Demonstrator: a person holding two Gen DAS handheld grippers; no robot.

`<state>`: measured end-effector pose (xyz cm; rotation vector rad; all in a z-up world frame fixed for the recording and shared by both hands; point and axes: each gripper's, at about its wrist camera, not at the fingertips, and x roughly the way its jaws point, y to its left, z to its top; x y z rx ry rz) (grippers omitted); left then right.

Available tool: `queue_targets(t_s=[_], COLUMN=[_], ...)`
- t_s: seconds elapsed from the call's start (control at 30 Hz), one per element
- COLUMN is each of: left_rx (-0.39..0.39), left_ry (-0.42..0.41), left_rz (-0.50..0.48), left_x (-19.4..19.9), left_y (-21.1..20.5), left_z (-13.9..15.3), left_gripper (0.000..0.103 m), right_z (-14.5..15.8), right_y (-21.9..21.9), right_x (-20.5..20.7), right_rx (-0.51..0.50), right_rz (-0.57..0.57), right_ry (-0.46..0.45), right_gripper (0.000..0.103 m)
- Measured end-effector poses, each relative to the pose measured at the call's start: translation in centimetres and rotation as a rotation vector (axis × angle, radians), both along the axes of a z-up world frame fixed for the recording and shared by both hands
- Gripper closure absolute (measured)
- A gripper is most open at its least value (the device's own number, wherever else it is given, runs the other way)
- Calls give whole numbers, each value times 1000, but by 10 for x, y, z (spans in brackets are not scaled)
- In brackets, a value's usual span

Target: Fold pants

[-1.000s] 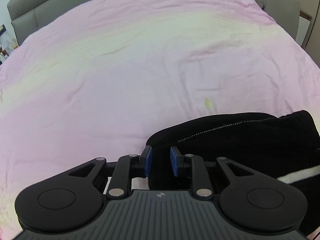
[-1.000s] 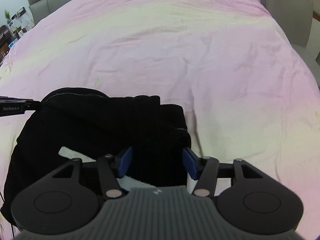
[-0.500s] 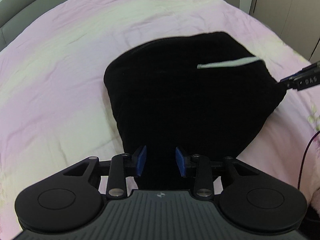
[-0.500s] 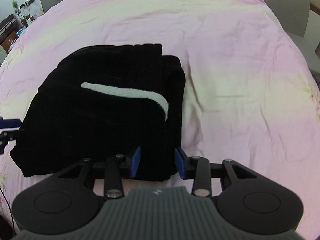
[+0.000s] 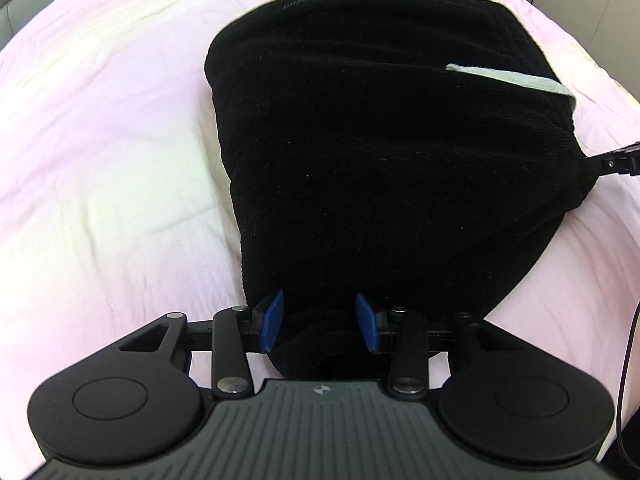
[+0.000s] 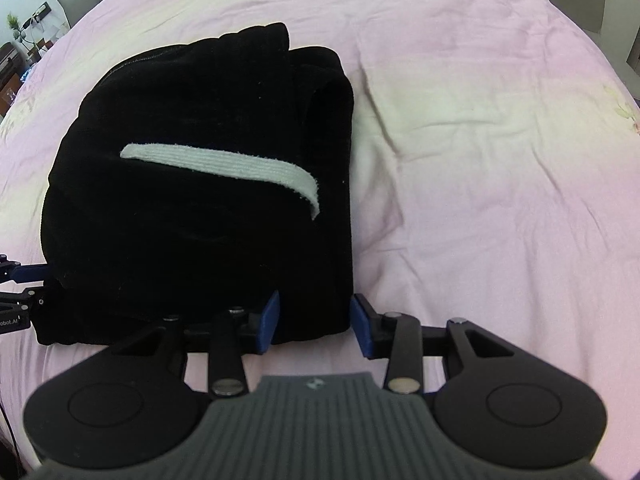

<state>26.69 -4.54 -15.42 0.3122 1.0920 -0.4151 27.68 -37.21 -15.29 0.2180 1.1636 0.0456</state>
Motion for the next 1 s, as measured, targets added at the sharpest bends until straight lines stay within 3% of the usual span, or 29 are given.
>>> queue_targets(t_s=[0.17,0.3,0.43,0.57,0.67,0.83,0.9,0.93,1.0], left_rx=[-43,-80,-114,-86,-40,-41,-45,-45,-46], left_ry=[-46,-113,-126,-92,-60,-12,6,10,16], left_rz=[-22,3,29,7,-18,-58,-65,-68,-72], left_x=[-9,-4,19,54,68,79,82,83,83], left_y=[5,14,16,1,-8,-13,-14,-14,-14], left_z=[33,63,74,59,47,32,29,29,29], left_gripper=[55,55,55,55,55,56,59,59,60], right_z=[26,50,64,64,57,34,22,19,24], right_y=[-4,-10,-11,-10,-8,-9,-12,-12,-5], right_x=[-1,4,31,75,105,143,151,153,151], right_rx=[-12,-26,1,85,123,211,279,303,271], right_rz=[23,28,5,-60,-99,-137,-168,-179,-163], right_ry=[-49,-130,-191,-229,-223,-188,-158,-159,-183], right_gripper=[55,54,54,42,42,38,38,52,61])
